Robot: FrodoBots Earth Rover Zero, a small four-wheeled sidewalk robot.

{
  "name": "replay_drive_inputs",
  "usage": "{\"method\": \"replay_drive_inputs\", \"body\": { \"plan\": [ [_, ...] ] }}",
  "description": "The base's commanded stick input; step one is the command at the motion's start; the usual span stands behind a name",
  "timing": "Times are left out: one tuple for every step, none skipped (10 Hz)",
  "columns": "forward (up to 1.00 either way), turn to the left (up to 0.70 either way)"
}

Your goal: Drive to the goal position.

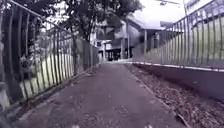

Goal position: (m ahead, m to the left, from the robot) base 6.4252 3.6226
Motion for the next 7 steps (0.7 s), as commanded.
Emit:
{"method": "replay_drive_inputs", "body": {
  "plan": [
    [0.70,0.00],
    [0.70,0.00],
    [0.70,0.00],
    [0.70,0.00],
    [0.70,0.00],
    [0.70,0.00],
    [0.70,0.00]
  ]
}}
